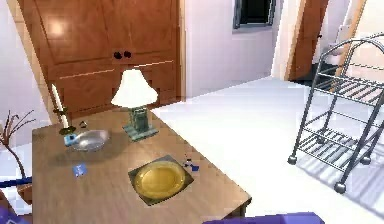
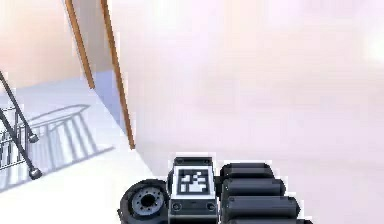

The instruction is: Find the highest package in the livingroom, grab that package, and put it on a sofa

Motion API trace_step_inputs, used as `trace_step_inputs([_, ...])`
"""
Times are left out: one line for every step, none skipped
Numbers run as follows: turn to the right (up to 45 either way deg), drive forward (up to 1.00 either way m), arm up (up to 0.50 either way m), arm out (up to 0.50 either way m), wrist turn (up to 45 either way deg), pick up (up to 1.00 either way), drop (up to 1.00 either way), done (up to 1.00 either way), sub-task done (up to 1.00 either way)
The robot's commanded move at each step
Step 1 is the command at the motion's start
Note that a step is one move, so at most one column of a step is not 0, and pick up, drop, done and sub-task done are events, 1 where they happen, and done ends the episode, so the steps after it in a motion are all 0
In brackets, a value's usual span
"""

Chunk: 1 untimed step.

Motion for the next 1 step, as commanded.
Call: trace_step_inputs([45.0,0.0,0.0,0.0,0.0,0.0,0.0,0.0,0.0])
